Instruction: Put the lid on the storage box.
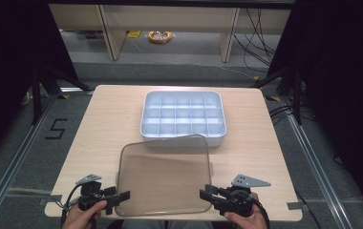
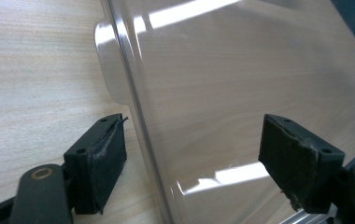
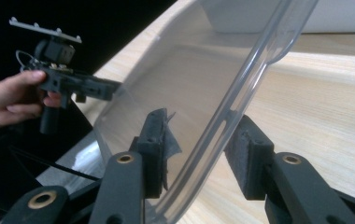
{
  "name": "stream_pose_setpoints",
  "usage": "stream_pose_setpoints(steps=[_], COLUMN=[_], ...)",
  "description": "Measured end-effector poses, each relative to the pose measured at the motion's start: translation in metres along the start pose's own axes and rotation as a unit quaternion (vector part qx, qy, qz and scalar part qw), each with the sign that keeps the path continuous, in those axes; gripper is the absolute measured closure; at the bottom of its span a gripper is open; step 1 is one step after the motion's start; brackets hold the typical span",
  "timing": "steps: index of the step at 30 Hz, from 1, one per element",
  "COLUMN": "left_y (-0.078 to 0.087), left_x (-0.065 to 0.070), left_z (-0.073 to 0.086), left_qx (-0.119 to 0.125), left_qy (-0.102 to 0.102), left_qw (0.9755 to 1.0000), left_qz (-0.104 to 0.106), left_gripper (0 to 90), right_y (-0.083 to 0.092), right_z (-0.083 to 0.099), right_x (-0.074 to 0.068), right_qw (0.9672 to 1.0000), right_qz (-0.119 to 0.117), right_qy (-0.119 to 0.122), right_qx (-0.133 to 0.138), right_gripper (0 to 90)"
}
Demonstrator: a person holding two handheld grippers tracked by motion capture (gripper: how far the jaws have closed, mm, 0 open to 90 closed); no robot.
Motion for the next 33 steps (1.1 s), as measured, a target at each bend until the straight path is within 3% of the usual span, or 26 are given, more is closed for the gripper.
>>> stream_pose_setpoints(steps=[2, 3, 4, 5, 6, 8, 9, 10, 13, 14, 15, 17, 18, 19, 23, 27, 28, 33], left_y=[-0.001, -0.002, -0.003, -0.001, 0.000, 0.002, 0.004, 0.004, 0.007, 0.008, 0.008, 0.008, 0.008, 0.008, 0.008, 0.008, 0.008, 0.006], left_x=[0.001, 0.002, 0.002, 0.001, -0.001, -0.002, -0.002, -0.002, 0.002, 0.005, 0.007, 0.008, 0.010, 0.011, 0.014, 0.019, 0.019, 0.027], left_z=[0.000, 0.000, 0.000, 0.000, 0.001, 0.001, 0.000, 0.000, -0.003, -0.005, -0.005, -0.005, -0.005, -0.006, -0.007, -0.010, -0.010, -0.015], left_qx=[-0.001, -0.002, 0.000, -0.003, -0.001, 0.005, 0.008, 0.008, 0.023, 0.026, 0.027, 0.025, 0.025, 0.024, 0.025, 0.025, 0.025, 0.024], left_qy=[0.009, 0.012, 0.012, 0.005, 0.001, 0.014, 0.004, 0.004, -0.013, -0.031, -0.040, -0.045, -0.050, -0.058, -0.060, -0.087, -0.087, -0.106], left_qw=[0.9999, 0.9997, 0.9998, 1.0000, 1.0000, 0.9999, 1.0000, 1.0000, 0.9996, 0.9992, 0.9988, 0.9986, 0.9984, 0.9980, 0.9978, 0.9955, 0.9955, 0.9936], left_qz=[0.014, 0.021, 0.017, 0.002, -0.004, 0.001, 0.001, 0.001, 0.002, 0.002, -0.001, -0.006, -0.009, -0.008, -0.014, -0.027, -0.027, -0.030], left_gripper=[23.5, 24.8, 30.8, 30.8, 38.3, 46.6, 48.0, 49.8, 54.5, 57.7, 58.6, 59.0, 59.0, 59.4, 61.1, 61.7, 62.1, 61.0], right_y=[0.001, 0.001, 0.001, 0.001, 0.003, 0.000, 0.001, 0.001, -0.003, -0.002, -0.002, -0.001, -0.003, -0.003, -0.004, -0.004, -0.005, -0.004], right_z=[0.001, 0.000, 0.000, 0.000, 0.001, 0.003, 0.005, 0.005, 0.007, 0.007, 0.008, 0.008, 0.009, 0.010, 0.010, 0.009, 0.008, 0.004], right_x=[-0.002, 0.000, 0.002, 0.002, 0.003, 0.011, 0.010, 0.010, 0.017, 0.017, 0.018, 0.015, 0.019, 0.016, 0.018, 0.020, 0.021, 0.026], right_qw=[0.9999, 0.9999, 0.9998, 0.9998, 0.9998, 0.9996, 0.9988, 0.9988, 0.9982, 0.9972, 0.9961, 0.9952, 0.9948, 0.9931, 0.9914, 0.9879, 0.9885, 0.9906], right_qz=[-0.003, 0.000, 0.007, 0.007, 0.012, 0.019, 0.021, 0.021, 0.049, 0.060, 0.076, 0.079, 0.086, 0.094, 0.112, 0.139, 0.139, 0.128], right_qy=[-0.005, 0.014, 0.018, 0.018, -0.002, -0.013, -0.028, -0.028, -0.001, -0.010, -0.004, -0.015, -0.001, -0.022, -0.004, 0.011, 0.017, -0.003], right_qx=[-0.009, -0.004, -0.005, -0.005, -0.017, -0.019, -0.035, -0.035, -0.035, -0.043, -0.046, -0.054, -0.053, -0.066, -0.067, -0.068, -0.058, -0.048], right_gripper=[61.9, 61.9, 62.2, 62.2, 62.7, 63.0, 63.0, 63.0, 63.2, 63.8, 63.7, 63.6, 63.5, 63.2, 63.3, 64.2, 64.6, 65.8])
Point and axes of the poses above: each handheld gripper's, and its own axes: y roughly backward along the jaws, z roughly out of its underside, x roughly to its right, the point moved 5 cm from there along -y, roughly forward along the jaws, and after that the axes turned 15 degrees about z, right-handed, at the moved point
